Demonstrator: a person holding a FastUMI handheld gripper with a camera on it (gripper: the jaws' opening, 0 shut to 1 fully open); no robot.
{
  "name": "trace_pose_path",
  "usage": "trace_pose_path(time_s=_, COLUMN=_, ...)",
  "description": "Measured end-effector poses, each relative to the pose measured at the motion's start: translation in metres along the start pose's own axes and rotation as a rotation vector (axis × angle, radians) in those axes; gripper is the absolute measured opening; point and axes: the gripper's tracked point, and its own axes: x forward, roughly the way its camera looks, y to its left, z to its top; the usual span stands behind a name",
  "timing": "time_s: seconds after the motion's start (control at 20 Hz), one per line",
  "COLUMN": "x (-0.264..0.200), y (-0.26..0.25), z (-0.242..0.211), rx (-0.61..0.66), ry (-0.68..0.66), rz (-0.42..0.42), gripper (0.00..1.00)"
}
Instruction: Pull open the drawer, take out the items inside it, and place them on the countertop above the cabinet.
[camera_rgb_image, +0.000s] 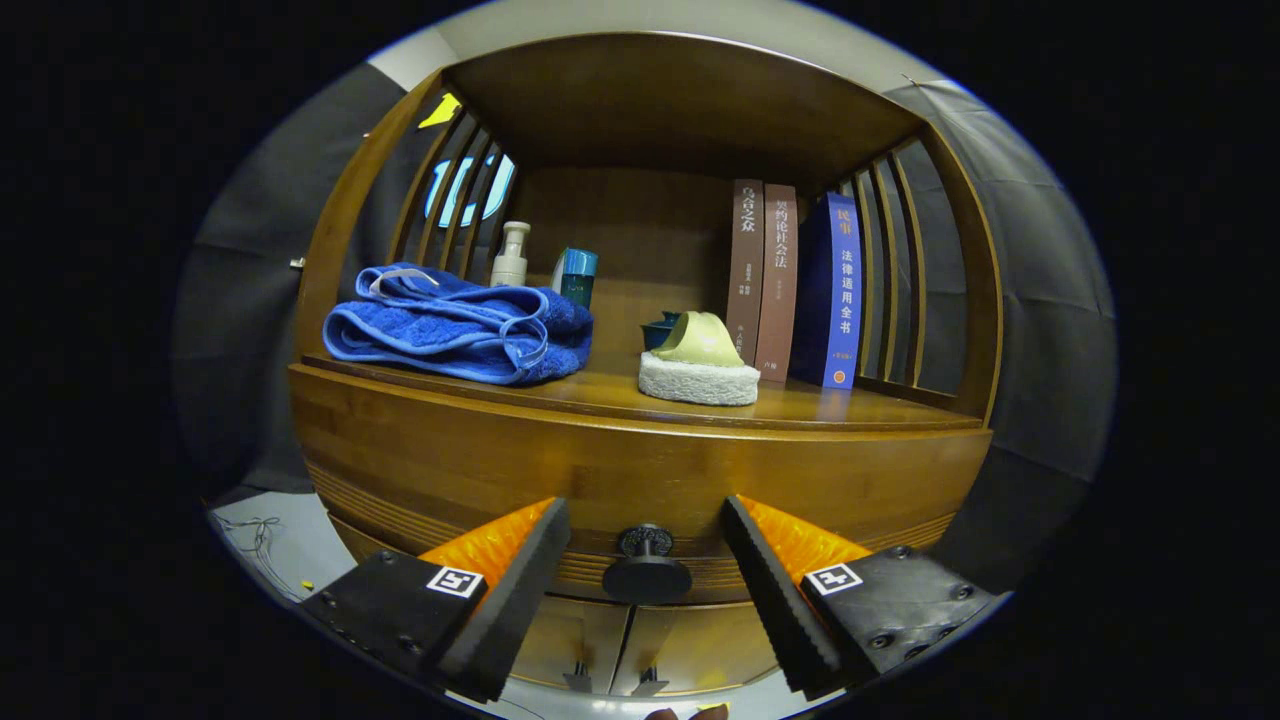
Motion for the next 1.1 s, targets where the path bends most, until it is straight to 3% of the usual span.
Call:
trace_pose_path(time_s=0.2, x=-0.015, y=-0.004, z=0.031, rx=0.018, ry=-0.033, rz=0.017, gripper=0.99)
trace_pose_path(time_s=0.4, x=-0.046, y=-0.010, z=0.096, rx=0.085, ry=-0.083, rz=0.032, gripper=0.99)
trace_pose_path(time_s=0.65, x=-0.085, y=-0.020, z=0.182, rx=0.049, ry=-0.148, rz=0.031, gripper=0.99)
trace_pose_path(time_s=1.1, x=-0.122, y=-0.040, z=0.279, rx=0.142, ry=-0.118, rz=0.040, gripper=0.99)
